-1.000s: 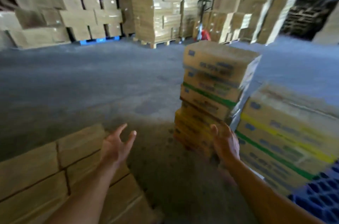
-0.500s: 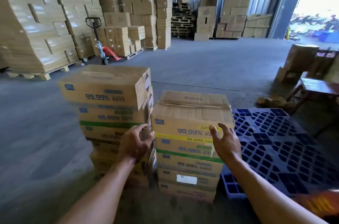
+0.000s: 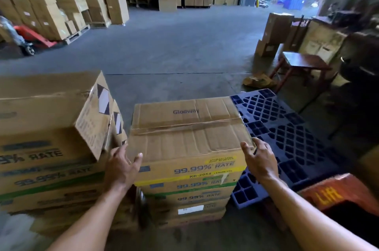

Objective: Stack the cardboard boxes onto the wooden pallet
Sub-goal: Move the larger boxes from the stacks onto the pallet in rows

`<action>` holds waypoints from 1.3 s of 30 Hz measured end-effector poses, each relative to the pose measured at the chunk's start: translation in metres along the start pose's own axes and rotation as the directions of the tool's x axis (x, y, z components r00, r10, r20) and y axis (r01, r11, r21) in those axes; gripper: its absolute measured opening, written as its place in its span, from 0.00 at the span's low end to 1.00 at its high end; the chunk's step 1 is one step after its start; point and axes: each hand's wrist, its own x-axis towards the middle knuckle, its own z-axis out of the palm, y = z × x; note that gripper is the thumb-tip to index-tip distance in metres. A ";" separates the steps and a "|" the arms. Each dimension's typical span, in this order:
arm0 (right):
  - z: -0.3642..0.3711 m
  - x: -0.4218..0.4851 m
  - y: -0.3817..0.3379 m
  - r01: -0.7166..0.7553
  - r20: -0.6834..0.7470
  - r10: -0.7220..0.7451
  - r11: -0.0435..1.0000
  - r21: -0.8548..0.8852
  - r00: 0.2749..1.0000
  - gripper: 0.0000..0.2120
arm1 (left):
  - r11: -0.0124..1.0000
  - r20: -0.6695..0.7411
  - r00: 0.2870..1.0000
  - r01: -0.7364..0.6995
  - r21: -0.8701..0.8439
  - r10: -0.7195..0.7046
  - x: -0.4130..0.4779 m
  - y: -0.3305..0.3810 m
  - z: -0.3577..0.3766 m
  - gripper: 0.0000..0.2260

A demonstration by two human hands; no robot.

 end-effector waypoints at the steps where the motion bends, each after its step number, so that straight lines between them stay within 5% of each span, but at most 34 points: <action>1: 0.005 0.006 0.000 -0.010 0.001 0.010 1.000 -0.002 1.000 0.30 | 1.000 0.024 1.000 0.007 -0.017 -0.006 0.008 -0.004 0.007 0.28; 6: 0.024 0.040 0.009 -0.074 0.024 0.076 0.996 -0.048 0.997 0.29 | 0.954 0.156 0.970 0.215 -0.209 -0.185 0.036 -0.030 0.037 0.37; 9: 0.032 0.057 0.011 -0.087 0.038 0.088 0.995 -0.039 0.995 0.24 | 0.904 0.206 0.950 0.293 -0.312 -0.236 0.044 -0.041 0.046 0.34; 15: 0.033 0.073 0.023 -0.131 0.100 0.112 0.968 0.214 0.989 0.29 | 0.829 0.259 0.926 0.363 -0.425 -0.273 0.061 -0.040 0.053 0.22; 21: 0.038 0.087 0.028 -0.227 0.250 0.118 0.854 0.468 0.961 0.27 | 0.758 0.351 0.897 0.421 -0.499 -0.268 0.060 -0.036 0.050 0.32; 32: -0.004 0.085 0.054 -0.137 0.307 -0.010 0.880 0.455 0.952 0.35 | 0.696 0.195 0.916 0.395 -0.600 -0.351 -0.049 -0.011 0.045 0.43; 39: -0.047 0.046 0.068 -0.013 0.297 -0.152 0.873 0.487 0.943 0.28 | 0.632 0.147 0.902 0.393 -0.668 -0.405 -0.136 -0.010 0.022 0.32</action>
